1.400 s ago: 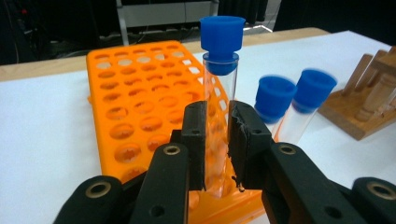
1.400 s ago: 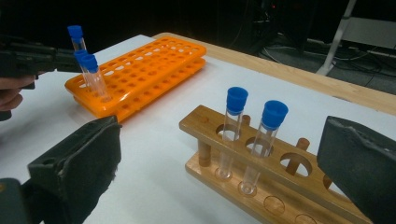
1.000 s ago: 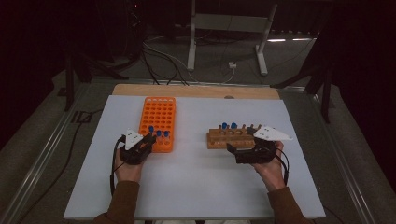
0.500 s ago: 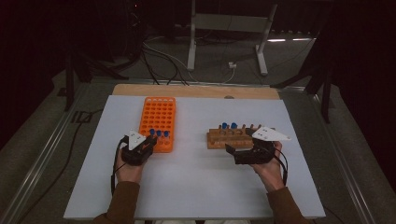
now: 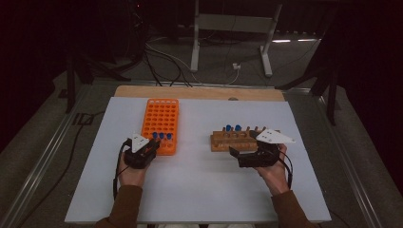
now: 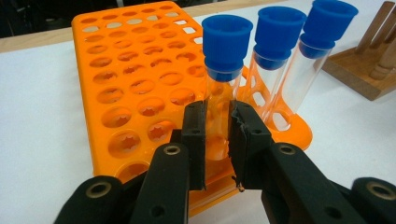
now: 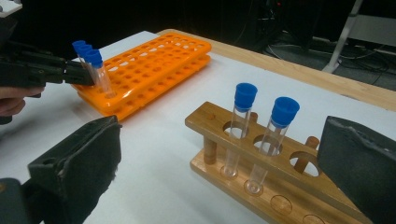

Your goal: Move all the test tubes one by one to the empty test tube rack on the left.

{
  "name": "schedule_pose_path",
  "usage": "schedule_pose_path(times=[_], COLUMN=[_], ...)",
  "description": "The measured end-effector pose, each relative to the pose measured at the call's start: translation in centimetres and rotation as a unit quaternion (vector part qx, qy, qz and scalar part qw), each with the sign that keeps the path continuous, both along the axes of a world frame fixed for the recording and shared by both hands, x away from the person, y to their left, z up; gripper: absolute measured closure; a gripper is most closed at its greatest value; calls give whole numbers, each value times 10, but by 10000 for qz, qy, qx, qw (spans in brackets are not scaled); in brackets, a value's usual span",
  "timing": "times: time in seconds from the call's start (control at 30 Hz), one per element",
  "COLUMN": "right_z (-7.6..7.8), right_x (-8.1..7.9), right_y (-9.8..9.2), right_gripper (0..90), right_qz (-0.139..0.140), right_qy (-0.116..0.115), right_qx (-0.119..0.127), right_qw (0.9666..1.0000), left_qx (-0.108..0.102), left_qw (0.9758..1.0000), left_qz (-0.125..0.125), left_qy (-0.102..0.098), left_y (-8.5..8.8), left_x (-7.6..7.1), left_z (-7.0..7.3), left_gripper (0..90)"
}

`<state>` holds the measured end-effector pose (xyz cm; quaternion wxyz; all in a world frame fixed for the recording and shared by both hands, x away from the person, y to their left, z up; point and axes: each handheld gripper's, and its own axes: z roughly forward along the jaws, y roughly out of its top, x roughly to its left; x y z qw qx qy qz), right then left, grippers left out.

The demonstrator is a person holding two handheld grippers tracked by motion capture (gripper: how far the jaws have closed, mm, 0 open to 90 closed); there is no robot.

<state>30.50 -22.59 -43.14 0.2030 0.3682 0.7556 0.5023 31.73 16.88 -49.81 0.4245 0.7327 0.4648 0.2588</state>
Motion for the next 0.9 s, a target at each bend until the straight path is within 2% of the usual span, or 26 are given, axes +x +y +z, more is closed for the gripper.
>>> schedule_pose_path(times=[0.07,0.17,0.27,0.43,0.6,0.67,0.77,0.87,0.9], right_z=[0,0,0,3,5,6,6,5,5], right_x=[0,0,1,3,7,10,14,18,19], right_y=[0,0,1,0,-2,-2,-4,-4,-4], right_gripper=[0,0,0,0,1,12,60,90,106], right_qz=[4,6,15,-18,-110,-149,-209,-257,-291], right_qy=[0,-4,-5,-16,-12,-12,-4,47,49], right_qx=[2,-6,-19,-24,-72,-124,-185,-194,-213], right_qw=[10000,10000,10000,10000,9999,9998,9996,9995,9993], left_qx=[-74,-209,-292,-558,-617,-630,-632,-643,-667], left_qw=[10000,9998,9996,9981,9973,9972,9971,9972,9970], left_qz=[-19,-22,2,-242,-286,-232,-179,-114,-114], left_qy=[57,56,-28,-122,-267,-322,-385,-369,-381], left_y=[2,5,9,14,13,14,16,17,18], left_x=[0,-4,-10,-21,-33,-37,-41,-42,-43], left_z=[0,2,6,14,22,25,26,26,27], left_gripper=[746,650,560,487,267,186,146,22,15])
